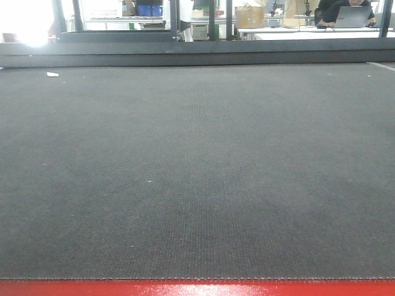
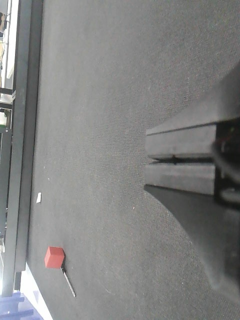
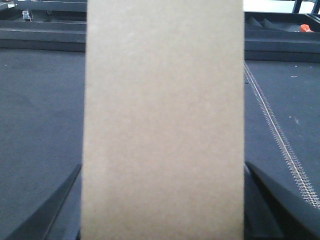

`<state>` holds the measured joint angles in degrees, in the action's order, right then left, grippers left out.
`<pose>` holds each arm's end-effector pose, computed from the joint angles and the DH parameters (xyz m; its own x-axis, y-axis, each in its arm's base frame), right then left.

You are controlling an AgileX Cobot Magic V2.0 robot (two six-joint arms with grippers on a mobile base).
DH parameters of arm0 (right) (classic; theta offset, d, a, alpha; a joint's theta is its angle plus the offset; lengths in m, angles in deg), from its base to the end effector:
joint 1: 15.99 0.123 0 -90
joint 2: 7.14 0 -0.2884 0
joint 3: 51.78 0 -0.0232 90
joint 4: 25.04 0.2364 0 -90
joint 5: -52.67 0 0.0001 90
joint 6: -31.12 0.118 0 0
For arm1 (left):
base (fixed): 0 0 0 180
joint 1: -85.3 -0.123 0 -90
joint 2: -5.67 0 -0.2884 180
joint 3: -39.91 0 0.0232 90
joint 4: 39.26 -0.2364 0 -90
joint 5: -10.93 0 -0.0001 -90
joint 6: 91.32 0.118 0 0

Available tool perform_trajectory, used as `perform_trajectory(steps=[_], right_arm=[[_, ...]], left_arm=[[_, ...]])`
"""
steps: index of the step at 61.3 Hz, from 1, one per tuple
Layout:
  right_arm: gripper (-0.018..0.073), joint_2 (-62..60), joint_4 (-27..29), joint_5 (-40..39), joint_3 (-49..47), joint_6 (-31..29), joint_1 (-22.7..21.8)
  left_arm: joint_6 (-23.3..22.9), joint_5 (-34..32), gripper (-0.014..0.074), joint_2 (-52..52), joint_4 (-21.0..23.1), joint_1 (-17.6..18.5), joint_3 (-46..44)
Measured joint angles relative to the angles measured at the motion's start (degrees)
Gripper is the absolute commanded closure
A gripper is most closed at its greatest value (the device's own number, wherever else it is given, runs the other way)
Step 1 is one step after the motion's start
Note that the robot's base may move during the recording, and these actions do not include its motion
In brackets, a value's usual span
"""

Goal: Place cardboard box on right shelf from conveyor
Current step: 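Hold the box in the right gripper and turn the base away, then drive toward the steel shelf rack carrying the box in the right gripper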

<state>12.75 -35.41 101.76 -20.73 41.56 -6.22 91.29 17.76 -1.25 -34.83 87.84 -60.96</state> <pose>0.0155 -0.0136 0.3686 -0.1656 0.0347 -0.9856 -0.0255 0.9989 0.0395 0.0657 -0.0040 0.1912 -0.0515 -0.0290 -0.9983 0.0519 0.9982 -0.0316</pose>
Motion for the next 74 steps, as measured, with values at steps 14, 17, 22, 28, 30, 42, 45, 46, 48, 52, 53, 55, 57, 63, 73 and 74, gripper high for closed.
perform_trajectory(steps=[14, 17, 22, 28, 30, 42, 45, 46, 48, 52, 53, 55, 57, 63, 73, 74], right_arm=[[0.0405, 0.0, 0.0, 0.0, 0.0, 0.0, 0.0], [0.0405, 0.0, 0.0, 0.0, 0.0, 0.0, 0.0], [0.0405, 0.0, 0.0, 0.0, 0.0, 0.0, 0.0], [0.0405, 0.0, 0.0, 0.0, 0.0, 0.0, 0.0], [0.0405, 0.0, 0.0, 0.0, 0.0, 0.0, 0.0], [0.0407, 0.0, 0.0, 0.0, 0.0, 0.0, 0.0], [0.0407, 0.0, 0.0, 0.0, 0.0, 0.0, 0.0], [0.0407, 0.0, 0.0, 0.0, 0.0, 0.0, 0.0], [0.0407, 0.0, 0.0, 0.0, 0.0, 0.0, 0.0], [0.0407, 0.0, 0.0, 0.0, 0.0, 0.0, 0.0], [0.0407, 0.0, 0.0, 0.0, 0.0, 0.0, 0.0], [0.0407, 0.0, 0.0, 0.0, 0.0, 0.0, 0.0], [0.0407, 0.0, 0.0, 0.0, 0.0, 0.0, 0.0], [0.0407, 0.0, 0.0, 0.0, 0.0, 0.0, 0.0], [0.0407, 0.0, 0.0, 0.0, 0.0, 0.0, 0.0], [0.0407, 0.0, 0.0, 0.0, 0.0, 0.0, 0.0]], left_arm=[[0.0, 0.0, 0.0713, 0.0, 0.0, 0.0, 0.0], [0.0, 0.0, 0.0712, 0.0, 0.0, 0.0, 0.0], [0.0, 0.0, 0.0713, 0.0, 0.0, -0.2, 0.0], [0.0, 0.0, 0.0713, 0.0, 0.0, -0.5, 0.0], [0.0, 0.0, 0.0713, 0.0, 0.0, -0.6, 0.0], [0.0, 0.0, 0.0712, 0.0, 0.0, -0.6, 0.0], [0.0, 0.0, 0.0713, 0.0, 0.0, -0.6, 0.0], [0.0, 0.0, 0.0713, 0.0, 0.0, -0.6, 0.0], [0.0, 0.0, 0.0713, 0.0, 0.0, -0.6, 0.0], [0.0, 0.0, 0.0713, 0.0, 0.0, -0.6, 0.0], [0.0, 0.0, 0.0713, 0.0, 0.0, -0.6, 0.0], [0.0, 0.0, 0.0713, 0.0, 0.0, -0.6, 0.0], [0.0, 0.0, 0.0712, 0.0, 0.0, -0.6, 0.0], [0.0, 0.0, 0.0712, 0.0, 0.0, -0.6, 0.0], [0.0, 0.0, 0.0713, 0.0, 0.0, -0.6, 0.0], [0.0, 0.0, 0.0713, 0.0, 0.0, -0.6, 0.0]])
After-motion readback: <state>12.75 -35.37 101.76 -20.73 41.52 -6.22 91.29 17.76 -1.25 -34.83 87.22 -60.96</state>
